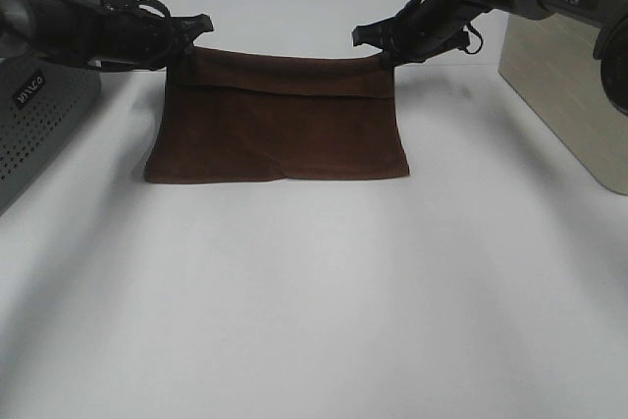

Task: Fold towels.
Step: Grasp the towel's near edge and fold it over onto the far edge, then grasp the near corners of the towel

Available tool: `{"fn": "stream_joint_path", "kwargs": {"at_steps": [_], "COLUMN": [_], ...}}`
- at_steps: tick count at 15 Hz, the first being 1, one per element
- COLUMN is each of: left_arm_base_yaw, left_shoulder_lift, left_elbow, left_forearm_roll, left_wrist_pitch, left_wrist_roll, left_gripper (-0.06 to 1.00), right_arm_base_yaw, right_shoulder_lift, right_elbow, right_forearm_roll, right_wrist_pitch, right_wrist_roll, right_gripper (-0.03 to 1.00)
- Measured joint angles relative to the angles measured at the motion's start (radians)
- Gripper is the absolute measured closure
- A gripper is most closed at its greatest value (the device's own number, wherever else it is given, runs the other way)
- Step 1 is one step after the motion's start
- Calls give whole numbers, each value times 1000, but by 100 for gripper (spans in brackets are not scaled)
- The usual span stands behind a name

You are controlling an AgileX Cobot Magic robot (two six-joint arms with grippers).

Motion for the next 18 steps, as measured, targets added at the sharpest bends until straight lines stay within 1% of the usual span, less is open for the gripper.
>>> {"fn": "stream_joint_path", "kwargs": {"at_steps": [1, 2, 3, 4, 5, 6, 7, 9, 11, 13, 15, 16, 18], "left_arm_base_yaw": [0, 0, 0, 0, 2, 7, 12, 35, 68, 100, 104, 104, 104], "left_shoulder_lift": [0, 0, 0, 0, -2, -10, -24, -58, -73, -73, -95, -149, -216], "left_elbow": [-1, -3, -3, -3, -3, -3, -3, -3, -3, -3, 1, 52, 172], "left_forearm_roll": [18, 25, 40, 58, 79, 113, 163, 223, 238, 266, 316, 352, 367], "left_wrist_pitch": [0, 0, 0, 8, 29, 68, 112, 181, 275, 419, 530, 585, 581], "left_wrist_roll": [0, 0, 0, 0, 0, 0, 0, -23, -106, -172, -224, -273, -287], "left_gripper": [58, 50, 33, 22, 15, 12, 11, 11, 11, 11, 11, 11, 11], "right_arm_base_yaw": [0, 0, 0, 0, 0, 0, 0, 0, 0, 0, 0, 0, 0], "right_shoulder_lift": [0, 0, 0, 0, -3, -13, -31, -69, -110, -143, -170, -182, -182], "right_elbow": [-3, -3, -3, -3, -3, -3, -3, -3, -3, -4, -5, -6, -6], "right_forearm_roll": [1, 2, 2, 2, 1, -2, -4, -7, -6, -6, -6, 3, 25], "right_wrist_pitch": [-7, -11, -13, -13, -11, 13, 45, 106, 176, 263, 365, 476, 587], "right_wrist_roll": [0, 0, 0, 0, 0, 0, 0, 0, 1, 18, 40, 72, 85], "right_gripper": [73, 63, 44, 29, 21, 18, 16, 15, 15, 15, 15, 15, 16]}}
